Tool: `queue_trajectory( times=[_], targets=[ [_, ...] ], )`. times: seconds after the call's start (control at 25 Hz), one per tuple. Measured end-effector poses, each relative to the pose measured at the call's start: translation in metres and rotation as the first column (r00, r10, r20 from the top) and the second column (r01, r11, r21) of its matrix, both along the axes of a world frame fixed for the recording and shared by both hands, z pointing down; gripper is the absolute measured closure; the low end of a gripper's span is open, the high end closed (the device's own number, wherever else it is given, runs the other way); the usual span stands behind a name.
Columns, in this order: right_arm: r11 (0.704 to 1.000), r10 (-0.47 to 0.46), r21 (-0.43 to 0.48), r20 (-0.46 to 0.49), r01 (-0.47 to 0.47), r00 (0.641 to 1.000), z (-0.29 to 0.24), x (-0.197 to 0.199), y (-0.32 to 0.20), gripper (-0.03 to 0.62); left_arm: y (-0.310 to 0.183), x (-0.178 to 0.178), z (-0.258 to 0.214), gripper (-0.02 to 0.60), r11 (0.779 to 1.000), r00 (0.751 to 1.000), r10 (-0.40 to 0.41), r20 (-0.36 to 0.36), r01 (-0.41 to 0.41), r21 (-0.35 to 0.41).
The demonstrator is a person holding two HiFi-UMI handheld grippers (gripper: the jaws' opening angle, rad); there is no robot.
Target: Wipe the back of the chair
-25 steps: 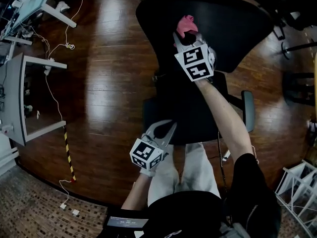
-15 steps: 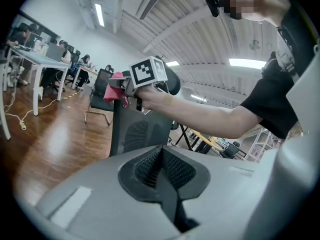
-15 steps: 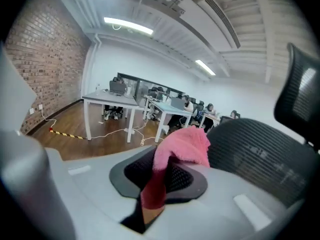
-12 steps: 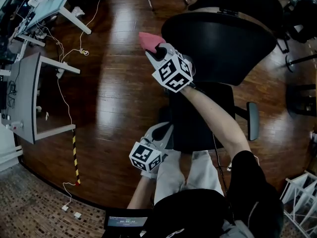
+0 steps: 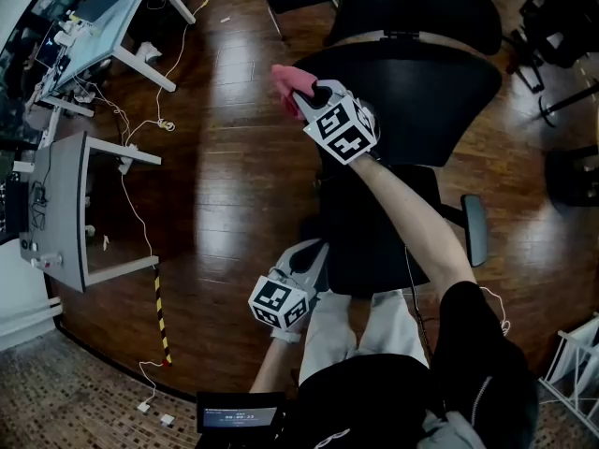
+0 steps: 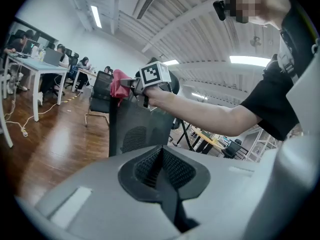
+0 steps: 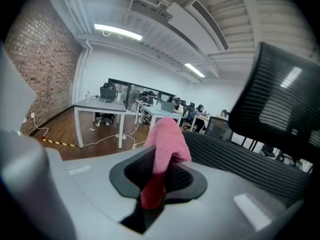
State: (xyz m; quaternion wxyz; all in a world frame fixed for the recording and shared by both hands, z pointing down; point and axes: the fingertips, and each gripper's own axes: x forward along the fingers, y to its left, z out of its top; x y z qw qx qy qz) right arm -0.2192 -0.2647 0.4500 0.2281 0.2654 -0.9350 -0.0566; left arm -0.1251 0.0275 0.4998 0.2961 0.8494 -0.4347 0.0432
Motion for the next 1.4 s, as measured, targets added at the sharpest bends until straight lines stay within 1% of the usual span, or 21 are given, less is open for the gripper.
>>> queue_trajectory(
  times=[0.2,0.4,0.6,0.76,0.92,1.04,1.2,1.32,1.4],
  targets=[
    [0.992,0.120,-0.029,0.018,-0.120,0.993,-0.002,0.074,-0.034,0.551,-0.016,0.042,-0.010,0.593,0.997,0.997,0.081,0.002,-0.081,0.007],
    [0.969,0.243,-0.045,0.028,-0.242,0.970,-0.003,0.160,-0.066,0.551,-0.031,0.086,-0.013,0.594,0.987,0.987,0.160,0.003,-0.160,0.003],
    [0.936,0.351,-0.043,0.034,-0.350,0.936,-0.004,0.251,-0.089,0.551,-0.041,0.127,-0.015,0.593,0.973,0.973,0.230,0.008,-0.230,0.003],
    [0.896,0.442,-0.050,0.023,-0.440,0.897,-0.004,0.327,-0.101,0.551,-0.054,0.161,-0.021,0.594,0.961,0.961,0.275,0.013,-0.275,0.012],
    [0.858,0.512,-0.055,0.018,-0.511,0.859,-0.007,0.397,-0.108,0.551,-0.064,0.196,-0.028,0.593,0.950,0.950,0.311,0.022,-0.311,0.021],
    [0.839,0.542,-0.054,0.013,-0.541,0.840,-0.010,0.434,-0.110,0.551,-0.068,0.216,-0.034,0.592,0.943,0.943,0.332,0.027,-0.333,0.028],
    [0.817,0.575,-0.060,0.007,-0.574,0.818,-0.009,0.469,-0.112,0.551,-0.070,0.230,-0.041,0.594,0.938,0.938,0.344,0.035,-0.345,0.038],
    [0.798,0.601,-0.050,-0.014,-0.601,0.799,-0.006,0.488,-0.111,0.551,-0.068,0.233,-0.044,0.593,0.939,0.940,0.339,0.036,-0.341,0.044],
    [0.797,0.601,-0.042,-0.042,-0.602,0.798,-0.002,0.498,-0.107,0.551,-0.063,0.235,-0.047,0.593,0.944,0.944,0.327,0.036,-0.328,0.043]
  ],
)
